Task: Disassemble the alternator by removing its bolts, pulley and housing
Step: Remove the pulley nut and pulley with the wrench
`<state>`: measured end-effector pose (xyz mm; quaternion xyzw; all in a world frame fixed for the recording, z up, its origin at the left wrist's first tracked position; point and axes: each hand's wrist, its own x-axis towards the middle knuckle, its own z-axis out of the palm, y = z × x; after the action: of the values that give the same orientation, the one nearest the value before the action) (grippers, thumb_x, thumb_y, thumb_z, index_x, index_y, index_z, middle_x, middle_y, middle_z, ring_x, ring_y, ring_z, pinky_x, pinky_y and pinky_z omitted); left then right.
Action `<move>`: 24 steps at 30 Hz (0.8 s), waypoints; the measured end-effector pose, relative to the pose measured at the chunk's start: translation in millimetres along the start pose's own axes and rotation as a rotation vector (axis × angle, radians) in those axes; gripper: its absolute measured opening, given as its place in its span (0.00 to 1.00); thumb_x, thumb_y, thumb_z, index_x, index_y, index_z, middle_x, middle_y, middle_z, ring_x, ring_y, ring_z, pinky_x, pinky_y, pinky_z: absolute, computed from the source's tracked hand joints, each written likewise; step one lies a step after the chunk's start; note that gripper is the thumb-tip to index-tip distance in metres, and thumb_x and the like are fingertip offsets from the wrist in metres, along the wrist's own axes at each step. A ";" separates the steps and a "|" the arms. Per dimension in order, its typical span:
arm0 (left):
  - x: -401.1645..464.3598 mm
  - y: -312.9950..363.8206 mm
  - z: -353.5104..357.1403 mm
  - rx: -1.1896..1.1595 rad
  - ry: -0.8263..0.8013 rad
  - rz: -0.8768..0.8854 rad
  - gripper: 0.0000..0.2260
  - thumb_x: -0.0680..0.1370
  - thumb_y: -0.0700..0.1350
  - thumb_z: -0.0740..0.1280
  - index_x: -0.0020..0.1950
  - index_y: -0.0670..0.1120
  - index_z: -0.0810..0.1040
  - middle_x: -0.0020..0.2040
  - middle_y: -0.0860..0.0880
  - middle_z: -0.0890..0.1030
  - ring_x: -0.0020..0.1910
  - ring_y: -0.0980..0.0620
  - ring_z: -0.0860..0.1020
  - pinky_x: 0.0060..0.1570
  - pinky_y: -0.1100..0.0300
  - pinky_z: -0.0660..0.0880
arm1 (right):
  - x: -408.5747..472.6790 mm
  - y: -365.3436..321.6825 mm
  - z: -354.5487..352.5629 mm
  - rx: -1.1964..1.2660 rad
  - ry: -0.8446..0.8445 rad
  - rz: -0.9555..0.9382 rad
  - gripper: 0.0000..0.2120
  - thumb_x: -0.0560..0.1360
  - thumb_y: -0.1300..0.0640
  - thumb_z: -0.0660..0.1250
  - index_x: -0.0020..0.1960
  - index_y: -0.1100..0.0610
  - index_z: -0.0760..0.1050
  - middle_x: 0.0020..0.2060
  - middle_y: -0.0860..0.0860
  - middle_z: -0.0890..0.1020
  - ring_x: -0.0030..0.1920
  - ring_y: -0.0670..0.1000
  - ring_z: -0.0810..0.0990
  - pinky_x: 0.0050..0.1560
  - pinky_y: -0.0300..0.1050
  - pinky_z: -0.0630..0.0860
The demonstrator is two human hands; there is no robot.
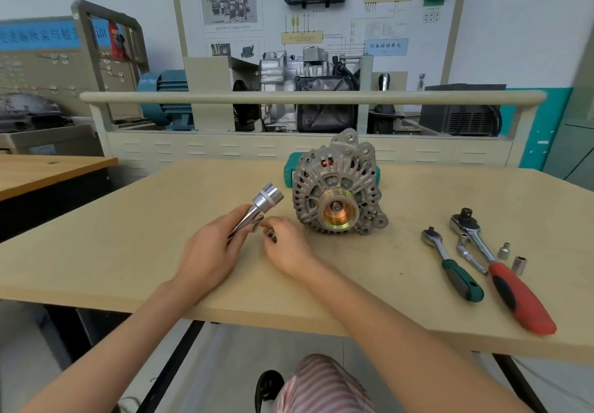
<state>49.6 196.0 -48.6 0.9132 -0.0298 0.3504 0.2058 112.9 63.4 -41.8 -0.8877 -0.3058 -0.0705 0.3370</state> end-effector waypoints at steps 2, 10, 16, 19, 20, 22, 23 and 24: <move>1.3 -1.6 -1.3 -0.019 0.007 -0.015 0.13 0.80 0.49 0.61 0.64 0.55 0.72 0.43 0.53 0.80 0.41 0.48 0.76 0.40 0.54 0.74 | 2.6 -1.0 4.5 0.033 0.000 -0.026 0.19 0.76 0.62 0.62 0.67 0.58 0.69 0.61 0.56 0.73 0.59 0.55 0.74 0.60 0.45 0.69; 0.2 -0.3 -1.5 -0.069 0.050 -0.032 0.14 0.80 0.46 0.61 0.66 0.52 0.72 0.47 0.50 0.82 0.43 0.46 0.78 0.43 0.51 0.76 | 0.2 8.7 5.4 -0.113 0.092 -0.023 0.10 0.75 0.55 0.65 0.54 0.57 0.77 0.51 0.56 0.77 0.53 0.55 0.75 0.55 0.49 0.73; -1.2 1.2 -2.3 -0.028 0.033 -0.020 0.12 0.80 0.46 0.62 0.63 0.54 0.73 0.45 0.53 0.81 0.42 0.47 0.78 0.39 0.54 0.74 | -0.1 0.8 7.5 -0.177 -0.018 -0.165 0.15 0.75 0.63 0.59 0.59 0.57 0.77 0.54 0.56 0.78 0.56 0.58 0.74 0.57 0.49 0.71; -2.2 -1.8 -2.4 0.016 0.022 -0.016 0.10 0.79 0.48 0.61 0.60 0.57 0.73 0.43 0.56 0.80 0.40 0.50 0.76 0.32 0.61 0.67 | -7.7 6.7 -1.0 0.065 0.094 -0.011 0.19 0.74 0.67 0.56 0.60 0.57 0.77 0.57 0.54 0.80 0.57 0.53 0.76 0.59 0.47 0.73; -2.9 -2.4 -2.5 0.031 0.006 -0.003 0.10 0.80 0.49 0.61 0.60 0.58 0.73 0.42 0.57 0.79 0.39 0.51 0.75 0.32 0.62 0.66 | -10.4 9.4 -5.5 0.230 0.149 0.080 0.16 0.75 0.66 0.56 0.56 0.57 0.78 0.53 0.54 0.81 0.52 0.50 0.79 0.54 0.42 0.74; -3.9 -1.1 -2.9 0.061 -0.044 0.051 0.11 0.80 0.50 0.61 0.62 0.57 0.74 0.41 0.60 0.78 0.37 0.53 0.74 0.33 0.59 0.65 | -18.7 9.3 -16.8 0.628 0.178 0.270 0.12 0.78 0.58 0.56 0.45 0.57 0.78 0.39 0.54 0.83 0.32 0.46 0.78 0.33 0.35 0.72; -4.1 1.5 -3.2 0.074 -0.078 0.103 0.12 0.80 0.50 0.60 0.62 0.56 0.74 0.42 0.60 0.77 0.37 0.54 0.74 0.34 0.58 0.66 | -23.2 9.8 -22.6 0.767 0.190 0.349 0.16 0.80 0.53 0.54 0.41 0.57 0.77 0.31 0.53 0.81 0.25 0.45 0.75 0.25 0.34 0.68; -4.4 5.0 -3.6 0.084 -0.112 0.163 0.13 0.80 0.51 0.59 0.63 0.56 0.74 0.43 0.60 0.78 0.38 0.54 0.75 0.34 0.57 0.68 | -28.8 11.8 -28.0 0.816 0.195 0.391 0.21 0.80 0.47 0.53 0.38 0.55 0.77 0.26 0.52 0.80 0.21 0.45 0.72 0.23 0.35 0.65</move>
<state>43.1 192.5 -47.3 0.9337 -0.1010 0.3153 0.1362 99.0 24.2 -36.5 -0.7126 -0.1022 0.0374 0.6931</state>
